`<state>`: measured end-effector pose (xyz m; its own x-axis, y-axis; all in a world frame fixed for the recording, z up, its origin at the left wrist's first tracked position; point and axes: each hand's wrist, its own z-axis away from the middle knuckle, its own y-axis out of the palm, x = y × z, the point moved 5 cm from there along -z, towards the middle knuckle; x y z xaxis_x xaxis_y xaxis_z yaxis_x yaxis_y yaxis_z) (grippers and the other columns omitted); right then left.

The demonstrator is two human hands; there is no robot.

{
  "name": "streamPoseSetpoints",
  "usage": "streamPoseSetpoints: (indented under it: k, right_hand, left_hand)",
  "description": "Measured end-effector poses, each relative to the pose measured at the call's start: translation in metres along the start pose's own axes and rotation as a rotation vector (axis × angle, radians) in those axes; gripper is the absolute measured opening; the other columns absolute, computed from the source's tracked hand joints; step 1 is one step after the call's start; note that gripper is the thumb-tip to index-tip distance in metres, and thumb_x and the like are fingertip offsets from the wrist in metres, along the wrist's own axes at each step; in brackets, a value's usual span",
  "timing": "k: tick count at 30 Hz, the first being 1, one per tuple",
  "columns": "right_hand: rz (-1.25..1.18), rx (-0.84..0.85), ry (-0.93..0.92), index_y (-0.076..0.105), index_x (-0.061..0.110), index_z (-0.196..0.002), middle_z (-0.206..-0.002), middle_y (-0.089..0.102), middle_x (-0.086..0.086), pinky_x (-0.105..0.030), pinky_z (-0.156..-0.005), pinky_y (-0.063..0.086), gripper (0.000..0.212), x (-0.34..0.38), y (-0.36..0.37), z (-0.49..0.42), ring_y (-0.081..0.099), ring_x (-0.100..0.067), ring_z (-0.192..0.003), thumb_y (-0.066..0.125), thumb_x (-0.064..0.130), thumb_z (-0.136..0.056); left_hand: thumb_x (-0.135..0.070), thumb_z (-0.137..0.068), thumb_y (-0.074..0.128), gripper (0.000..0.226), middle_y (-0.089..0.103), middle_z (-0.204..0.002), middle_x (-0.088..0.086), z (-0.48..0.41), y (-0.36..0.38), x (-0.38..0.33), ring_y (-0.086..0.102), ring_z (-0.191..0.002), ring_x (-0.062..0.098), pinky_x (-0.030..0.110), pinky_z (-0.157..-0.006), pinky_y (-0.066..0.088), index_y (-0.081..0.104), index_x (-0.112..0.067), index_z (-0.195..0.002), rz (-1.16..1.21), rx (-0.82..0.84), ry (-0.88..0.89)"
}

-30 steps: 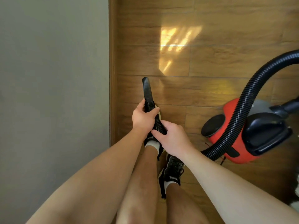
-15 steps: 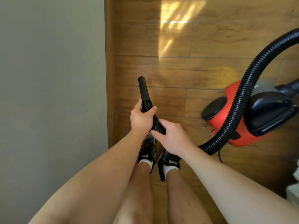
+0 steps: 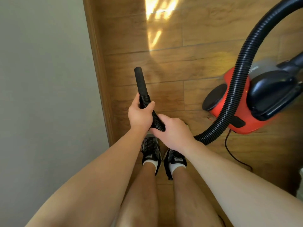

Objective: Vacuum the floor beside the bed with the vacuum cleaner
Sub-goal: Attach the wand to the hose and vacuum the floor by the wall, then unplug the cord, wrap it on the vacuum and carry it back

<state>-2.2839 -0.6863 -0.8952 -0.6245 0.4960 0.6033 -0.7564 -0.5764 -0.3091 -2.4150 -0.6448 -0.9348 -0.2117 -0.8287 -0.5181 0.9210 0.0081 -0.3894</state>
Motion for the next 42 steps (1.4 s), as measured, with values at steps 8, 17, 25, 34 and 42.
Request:
streamPoseSetpoints:
  k: [8,17,25,34,42]
  right_hand:
    - [0.051,-0.148,0.049,0.05,0.024,-0.146,-0.127,0.064,0.005,-0.035,-0.092,0.053,0.06,-0.018,-0.024,0.016,0.061,-0.017,-0.113,0.06,0.053,-0.095]
    - [-0.017,-0.371,0.182,0.058,0.022,-0.139,-0.124,0.065,0.004,-0.036,-0.096,0.051,0.053,-0.068,-0.085,0.053,0.06,-0.014,-0.111,0.063,0.049,-0.094]
    - [-0.044,-0.525,0.282,0.062,0.018,-0.134,-0.118,0.067,-0.002,-0.028,-0.09,0.049,0.047,-0.119,-0.122,0.08,0.061,-0.013,-0.099,0.07,0.038,-0.093]
    - [-0.126,-0.596,0.488,0.052,0.016,-0.143,-0.138,0.054,-0.007,-0.039,-0.099,0.048,0.06,-0.169,-0.111,0.096,0.058,-0.026,-0.122,0.069,0.042,-0.093]
    - [-0.218,-0.654,0.631,0.048,0.01,-0.145,-0.143,0.047,-0.011,-0.041,-0.107,0.041,0.067,-0.198,-0.107,0.089,0.051,-0.033,-0.129,0.071,0.041,-0.091]
  left_hand:
    - [-0.02,-0.094,0.071,0.073,0.063,-0.117,-0.016,0.003,0.005,-0.007,0.066,-0.098,0.003,0.027,-0.086,0.057,0.036,-0.027,-0.158,-0.057,-0.009,-0.001]
    - [-0.019,-0.096,0.069,0.073,0.059,-0.112,-0.024,0.02,0.019,-0.017,0.063,-0.093,0.0,0.018,-0.075,0.052,0.033,-0.032,-0.158,-0.136,-0.014,0.015]
    - [-0.02,-0.096,0.069,0.074,0.056,-0.123,-0.019,0.019,0.019,-0.024,0.063,-0.1,0.008,0.032,-0.089,0.057,0.032,-0.034,-0.158,-0.193,-0.064,0.042]
    - [-0.019,-0.098,0.067,0.072,0.059,-0.133,-0.013,0.022,0.033,-0.021,0.064,-0.098,0.006,0.02,-0.076,0.052,0.032,-0.034,-0.158,-0.219,-0.064,0.059]
    - [-0.02,-0.098,0.067,0.071,0.056,-0.128,-0.017,0.026,0.05,-0.011,0.06,-0.092,-0.002,0.012,-0.069,0.047,0.032,-0.033,-0.158,-0.228,-0.043,0.075]
